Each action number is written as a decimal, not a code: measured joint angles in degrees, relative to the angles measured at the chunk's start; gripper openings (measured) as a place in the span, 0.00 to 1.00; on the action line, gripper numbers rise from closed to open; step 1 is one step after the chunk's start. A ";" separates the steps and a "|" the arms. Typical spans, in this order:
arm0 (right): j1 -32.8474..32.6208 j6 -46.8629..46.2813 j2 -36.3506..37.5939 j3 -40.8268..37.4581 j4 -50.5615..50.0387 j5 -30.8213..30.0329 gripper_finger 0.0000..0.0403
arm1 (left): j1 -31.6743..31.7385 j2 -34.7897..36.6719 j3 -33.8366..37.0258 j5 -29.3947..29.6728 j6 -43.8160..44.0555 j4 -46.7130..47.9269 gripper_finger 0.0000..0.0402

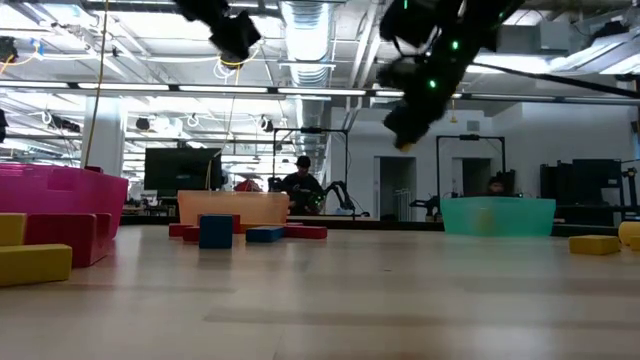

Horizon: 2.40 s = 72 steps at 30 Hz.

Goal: Sort blocks
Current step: Put the yellow block into the blue bin, then put the blue block into the orange bin

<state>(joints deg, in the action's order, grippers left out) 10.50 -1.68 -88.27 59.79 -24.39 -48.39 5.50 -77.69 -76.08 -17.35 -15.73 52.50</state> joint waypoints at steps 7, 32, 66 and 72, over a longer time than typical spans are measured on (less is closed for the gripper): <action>13.97 -8.29 2.23 0.00 -10.58 10.29 0.36 | -5.13 5.92 15.32 0.05 5.31 -11.32 0.61; 39.87 -17.40 2.77 -0.07 -27.52 23.79 0.37 | -14.54 12.09 37.47 0.10 12.13 -31.10 0.61; 41.14 -18.90 2.77 -0.07 -27.63 26.04 0.57 | -17.18 12.09 37.84 2.68 13.42 -29.30 0.61; 36.76 -18.90 2.86 -0.07 -28.10 26.05 0.57 | -17.18 12.09 37.84 2.70 13.28 -29.25 0.61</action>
<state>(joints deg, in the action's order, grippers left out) 47.25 -20.58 -85.41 59.72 -52.49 -22.34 -11.68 -65.60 -38.24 -14.66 -2.45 23.25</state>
